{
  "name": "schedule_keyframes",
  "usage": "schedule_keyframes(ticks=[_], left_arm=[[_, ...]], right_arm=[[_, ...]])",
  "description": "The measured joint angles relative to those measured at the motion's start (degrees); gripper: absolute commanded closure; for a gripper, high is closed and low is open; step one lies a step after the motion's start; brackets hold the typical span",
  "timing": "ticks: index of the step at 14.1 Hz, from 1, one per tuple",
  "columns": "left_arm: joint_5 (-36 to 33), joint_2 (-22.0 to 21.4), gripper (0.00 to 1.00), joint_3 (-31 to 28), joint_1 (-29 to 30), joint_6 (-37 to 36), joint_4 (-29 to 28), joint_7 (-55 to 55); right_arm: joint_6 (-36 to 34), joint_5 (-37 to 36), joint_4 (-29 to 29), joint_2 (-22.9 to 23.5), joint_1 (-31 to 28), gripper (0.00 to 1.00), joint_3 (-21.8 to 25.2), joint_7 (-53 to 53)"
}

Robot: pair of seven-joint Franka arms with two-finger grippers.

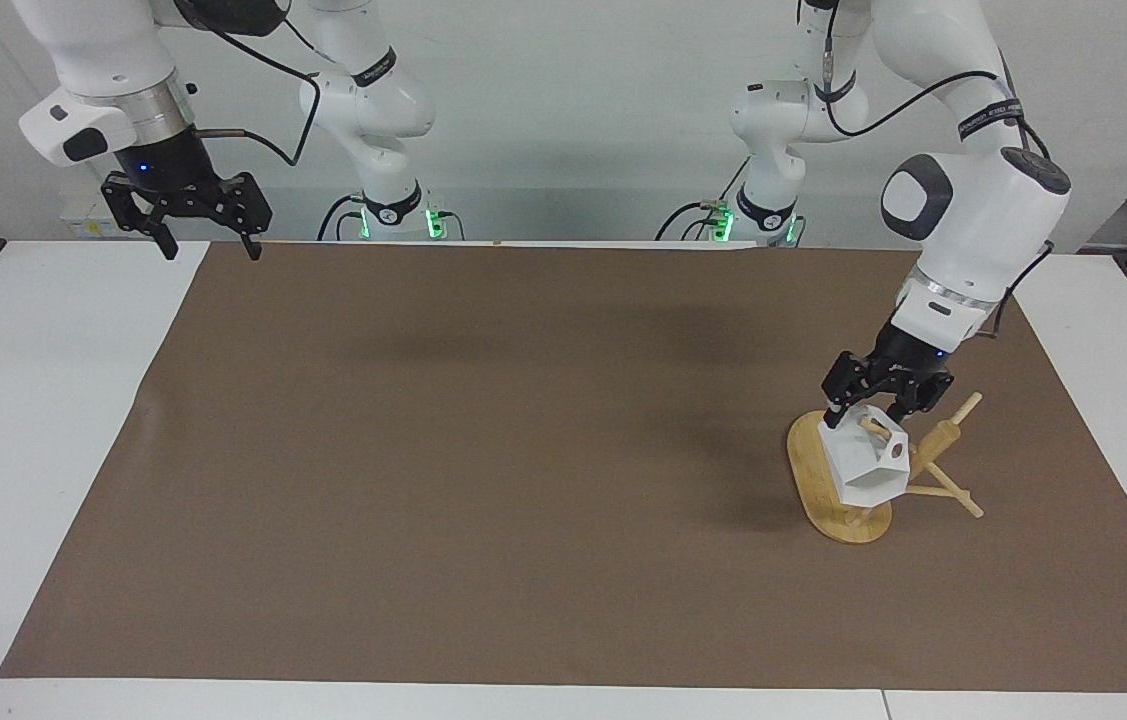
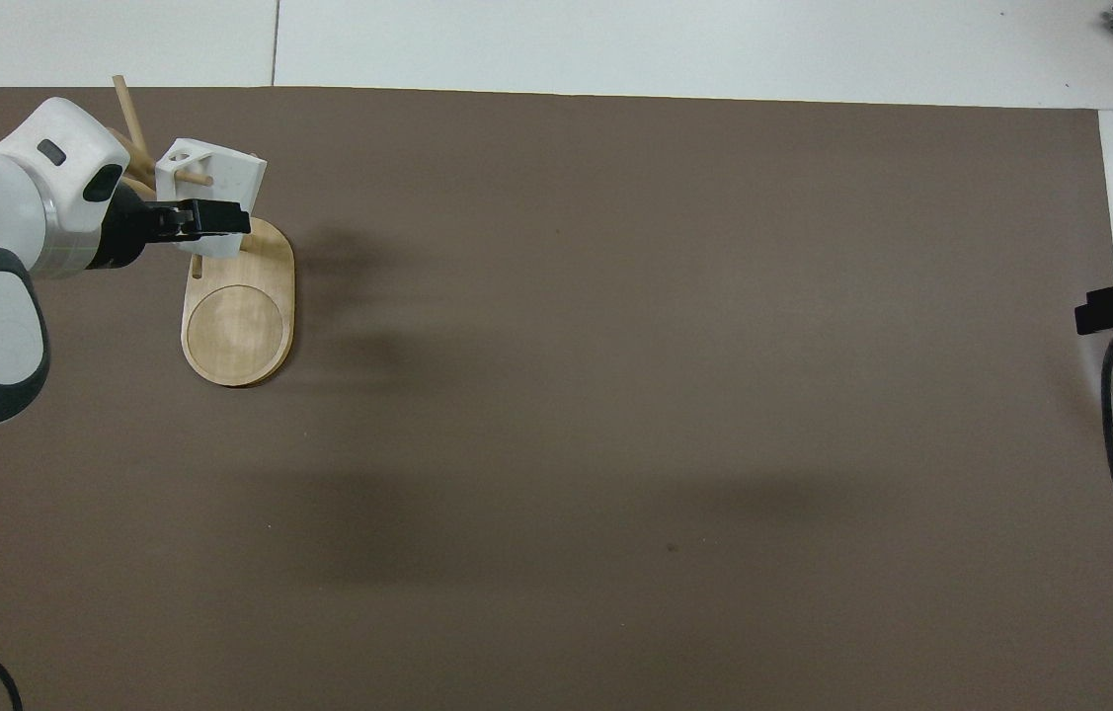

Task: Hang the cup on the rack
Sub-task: 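Open the left gripper and pull it back from the cup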

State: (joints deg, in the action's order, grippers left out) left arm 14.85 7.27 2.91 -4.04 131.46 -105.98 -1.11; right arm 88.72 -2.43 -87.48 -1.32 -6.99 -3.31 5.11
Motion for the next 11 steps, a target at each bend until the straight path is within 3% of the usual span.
schedule_keyframes(ticks=[4,11], left_arm=[[-0.08,-0.12,0.00,0.01,0.44,-0.27,0.11,-0.02],[-3.56,-3.84,0.00,-0.13,3.10,-9.87,0.16,-5.05]], right_arm=[[0.00,0.00,0.00,0.00,2.96,0.00,2.39,0.00],[0.00,0.00,0.00,0.00,3.87,0.00,3.89,0.00]])
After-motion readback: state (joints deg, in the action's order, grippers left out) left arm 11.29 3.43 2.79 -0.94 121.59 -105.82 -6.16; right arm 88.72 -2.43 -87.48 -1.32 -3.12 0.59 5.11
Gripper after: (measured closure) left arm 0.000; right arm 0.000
